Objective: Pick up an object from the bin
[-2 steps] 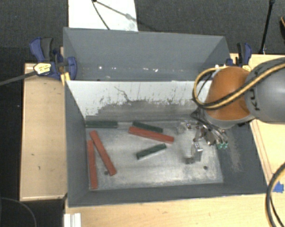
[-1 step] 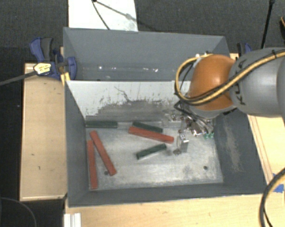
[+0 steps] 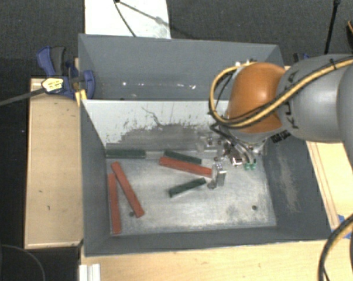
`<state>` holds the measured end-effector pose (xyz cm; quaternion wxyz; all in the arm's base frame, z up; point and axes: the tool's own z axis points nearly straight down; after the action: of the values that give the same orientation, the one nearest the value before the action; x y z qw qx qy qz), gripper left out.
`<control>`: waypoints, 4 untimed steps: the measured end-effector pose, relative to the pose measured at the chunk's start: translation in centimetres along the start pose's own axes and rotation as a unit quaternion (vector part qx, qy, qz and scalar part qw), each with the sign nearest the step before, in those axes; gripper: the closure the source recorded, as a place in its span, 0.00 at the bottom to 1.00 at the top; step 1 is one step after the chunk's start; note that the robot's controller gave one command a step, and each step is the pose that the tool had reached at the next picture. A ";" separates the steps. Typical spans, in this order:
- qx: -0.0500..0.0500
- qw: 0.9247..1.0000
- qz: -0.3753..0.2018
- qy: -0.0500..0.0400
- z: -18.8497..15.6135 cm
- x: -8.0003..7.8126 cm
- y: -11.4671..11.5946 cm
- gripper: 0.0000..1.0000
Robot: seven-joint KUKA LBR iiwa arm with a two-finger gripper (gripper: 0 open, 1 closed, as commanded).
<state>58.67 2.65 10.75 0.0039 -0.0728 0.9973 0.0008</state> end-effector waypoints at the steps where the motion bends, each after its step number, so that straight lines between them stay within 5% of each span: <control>1: 0.000 0.993 0.118 0.004 3.8 0.2 3.6 0.00; 2: 0.000 0.990 0.139 0.004 3.7 1.1 3.2 0.00; 3: 0.000 0.990 0.138 -0.001 3.4 0.8 3.2 1.00; 4: 0.001 0.991 0.137 0.003 3.7 1.1 3.2 0.00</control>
Offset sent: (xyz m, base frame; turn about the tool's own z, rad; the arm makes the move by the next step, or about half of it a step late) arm -0.0067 0.0341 -0.0375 0.2382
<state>57.13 5.67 7.07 0.0006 0.0641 0.9979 0.0002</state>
